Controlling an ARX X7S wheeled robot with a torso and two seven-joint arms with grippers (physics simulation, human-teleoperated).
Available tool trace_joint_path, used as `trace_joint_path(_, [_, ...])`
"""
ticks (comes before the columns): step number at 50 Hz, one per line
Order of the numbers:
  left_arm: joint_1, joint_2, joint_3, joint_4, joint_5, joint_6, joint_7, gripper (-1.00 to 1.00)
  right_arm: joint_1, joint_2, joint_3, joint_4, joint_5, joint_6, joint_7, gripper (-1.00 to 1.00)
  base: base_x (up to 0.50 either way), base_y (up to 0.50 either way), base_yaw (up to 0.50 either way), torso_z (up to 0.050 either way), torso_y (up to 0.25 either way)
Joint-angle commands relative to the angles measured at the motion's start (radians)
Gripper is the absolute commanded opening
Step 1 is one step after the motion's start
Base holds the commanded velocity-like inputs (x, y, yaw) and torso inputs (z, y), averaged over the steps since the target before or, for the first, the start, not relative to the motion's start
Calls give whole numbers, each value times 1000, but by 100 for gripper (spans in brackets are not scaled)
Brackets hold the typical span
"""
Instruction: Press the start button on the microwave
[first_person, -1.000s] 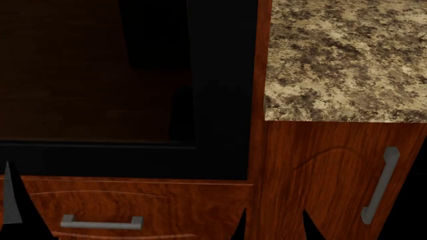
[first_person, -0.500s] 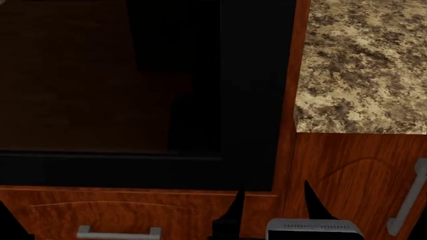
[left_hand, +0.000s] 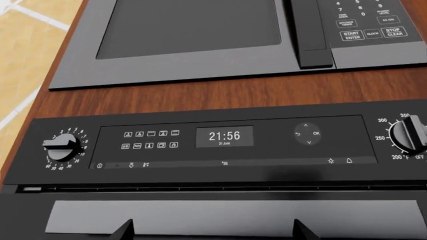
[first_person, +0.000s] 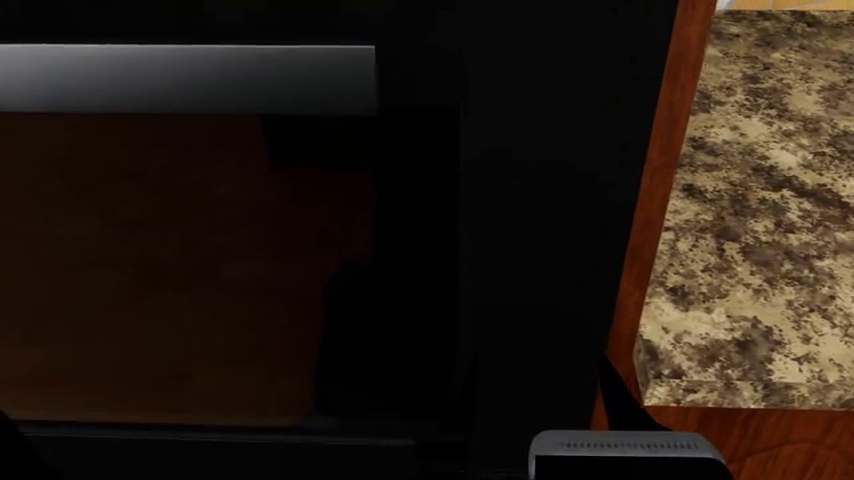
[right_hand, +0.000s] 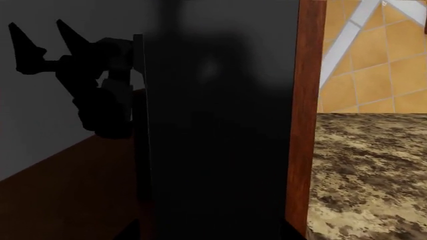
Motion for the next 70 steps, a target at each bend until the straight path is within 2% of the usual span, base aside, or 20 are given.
trace_joint_path(1, [2, -9, 7, 3, 4, 1, -12, 100, -2, 7, -6, -1, 11, -2, 12, 100, 230, 0, 0, 0, 0])
trace_joint_path(25, [6, -21, 24, 15, 12, -4, -36, 100, -23, 28, -17, -32, 24, -34, 29, 100, 62, 16, 0, 0, 0])
trace_joint_path(31, [4, -26, 27, 16, 11, -5, -40, 100, -53, 47, -29, -141, -38, -66, 68, 100, 0, 0, 0, 0, 0])
trace_joint_path(39, [6, -32, 30, 20, 8, -5, -47, 100, 10, 75, -97, -477, -173, 150, 104, 100, 0, 0, 0, 0, 0])
trace_joint_path(41, [7, -33, 30, 22, 8, -5, -48, 100, 52, 81, -115, -522, -162, 203, 74, 100, 0, 0, 0, 0, 0])
trace_joint_path(50, [3, -42, 32, 28, 1, -6, -53, 100, 292, 77, -258, -676, -365, 485, 66, 100, 0, 0, 0, 0, 0])
trace_joint_path(59, [-4, -51, 30, 22, -9, -6, -59, 100, 495, -3, -183, -686, -344, 634, -78, 100, 0, 0, 0, 0, 0])
trace_joint_path(63, [-3, -53, 31, 10, -9, 1, -63, 100, 595, -20, -212, -690, -403, 744, -169, 100, 0, 0, 0, 0, 0])
trace_joint_path(68, [1, -55, 32, 6, -13, 8, -68, 100, 722, -111, -96, -674, -390, 858, -278, 100, 0, 0, 0, 0, 0])
trace_joint_path(70, [-1, -57, 32, 1, -14, 11, -69, 100, 792, -111, -82, -664, -381, 914, -297, 100, 0, 0, 0, 0, 0])
